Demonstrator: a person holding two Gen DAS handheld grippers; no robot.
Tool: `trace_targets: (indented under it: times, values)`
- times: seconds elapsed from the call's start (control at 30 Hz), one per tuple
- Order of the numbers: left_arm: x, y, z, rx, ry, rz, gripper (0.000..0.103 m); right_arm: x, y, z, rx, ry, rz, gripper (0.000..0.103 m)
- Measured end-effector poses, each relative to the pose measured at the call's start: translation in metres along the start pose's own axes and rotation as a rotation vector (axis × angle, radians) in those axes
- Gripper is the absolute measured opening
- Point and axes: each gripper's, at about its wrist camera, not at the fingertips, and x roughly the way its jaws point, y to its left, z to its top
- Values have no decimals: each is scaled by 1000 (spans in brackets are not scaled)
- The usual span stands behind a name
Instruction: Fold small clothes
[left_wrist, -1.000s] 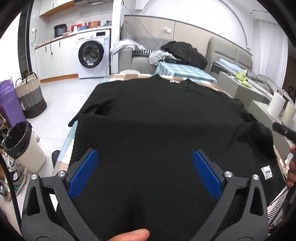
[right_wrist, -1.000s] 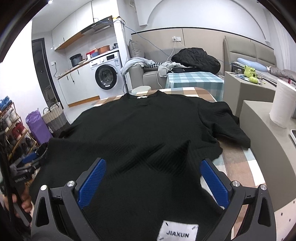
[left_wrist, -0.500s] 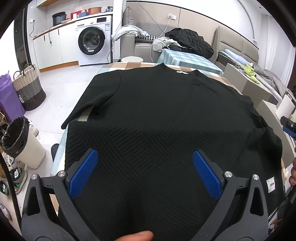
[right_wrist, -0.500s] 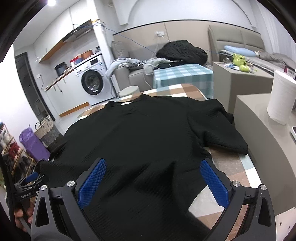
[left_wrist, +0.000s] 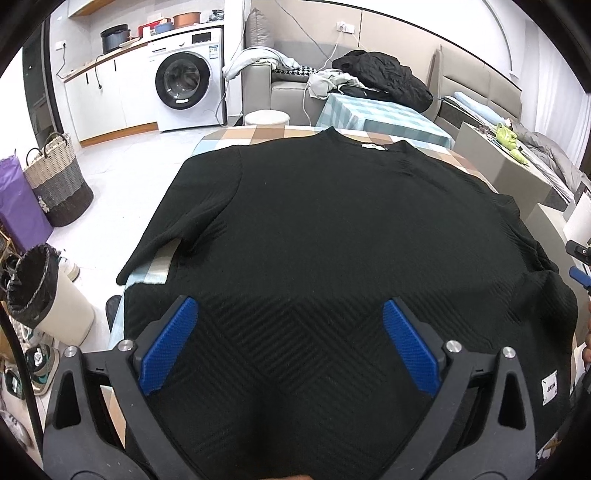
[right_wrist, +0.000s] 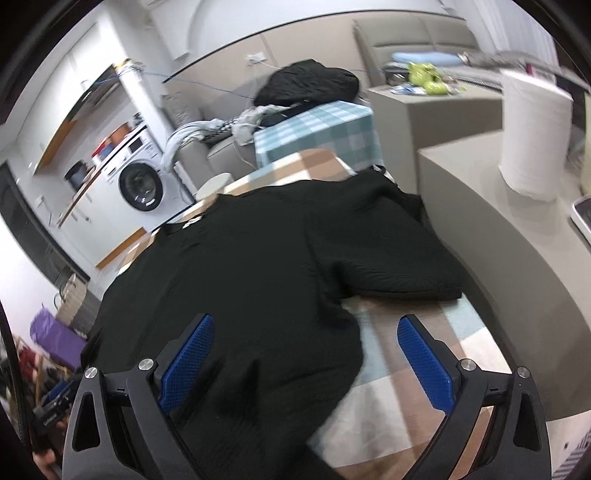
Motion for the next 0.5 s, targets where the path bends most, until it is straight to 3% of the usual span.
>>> trace_targets:
  times: [0.27, 0.33, 0.5]
  values:
    - [17, 8, 5, -13, 10, 1, 95, 19, -64, 18, 244, 40, -9, 87]
    - [21, 8, 5, -11, 13, 0, 95, 27, -77, 20, 309, 61, 9, 80]
    - [31, 10, 7, -16, 22, -1, 95, 48, -95, 25, 423, 91, 42, 76]
